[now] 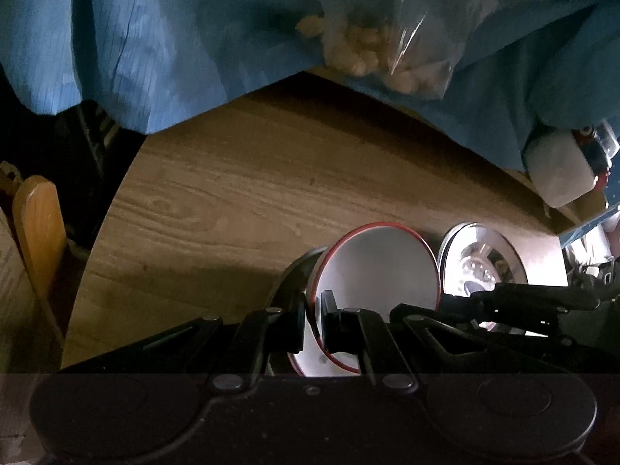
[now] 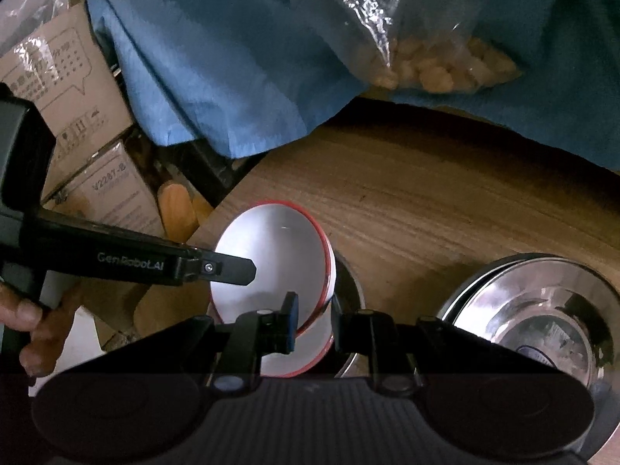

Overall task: Organize plates and bowls
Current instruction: 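Lift the second white bowl with both grippers and lower it into the first white bowl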

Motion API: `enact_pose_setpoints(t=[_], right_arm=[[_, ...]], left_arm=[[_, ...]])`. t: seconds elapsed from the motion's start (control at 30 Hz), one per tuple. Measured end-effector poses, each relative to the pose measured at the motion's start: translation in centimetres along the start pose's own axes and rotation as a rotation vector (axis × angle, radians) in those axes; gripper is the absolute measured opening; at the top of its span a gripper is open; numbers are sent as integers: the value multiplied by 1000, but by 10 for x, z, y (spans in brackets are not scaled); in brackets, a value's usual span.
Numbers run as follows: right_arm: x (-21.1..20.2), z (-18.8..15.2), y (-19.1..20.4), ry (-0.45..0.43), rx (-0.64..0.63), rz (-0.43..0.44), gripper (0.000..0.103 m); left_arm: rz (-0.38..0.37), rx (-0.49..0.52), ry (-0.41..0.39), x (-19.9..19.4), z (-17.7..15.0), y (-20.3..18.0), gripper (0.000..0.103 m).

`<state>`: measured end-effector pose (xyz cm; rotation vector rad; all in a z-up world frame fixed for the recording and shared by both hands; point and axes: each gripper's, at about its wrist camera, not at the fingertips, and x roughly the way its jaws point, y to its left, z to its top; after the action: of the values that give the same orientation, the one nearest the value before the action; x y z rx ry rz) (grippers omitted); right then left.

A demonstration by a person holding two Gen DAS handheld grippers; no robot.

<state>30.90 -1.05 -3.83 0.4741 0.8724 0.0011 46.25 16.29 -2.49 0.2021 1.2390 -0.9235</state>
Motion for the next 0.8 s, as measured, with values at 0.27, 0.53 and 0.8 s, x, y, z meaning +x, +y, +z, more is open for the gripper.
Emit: enact_pose_setpoints(t=[0.27, 0.53, 0.8], right_arm=[[4, -3, 5, 37, -28, -15, 22], [9, -4, 6, 66, -46, -23, 22], [10, -4, 5, 69, -49, -17, 27]], left_arm=[[15, 0, 31, 0, -1, 1, 8], [24, 5, 39, 1, 0, 1, 8], [22, 7, 39, 2, 1, 2, 13]])
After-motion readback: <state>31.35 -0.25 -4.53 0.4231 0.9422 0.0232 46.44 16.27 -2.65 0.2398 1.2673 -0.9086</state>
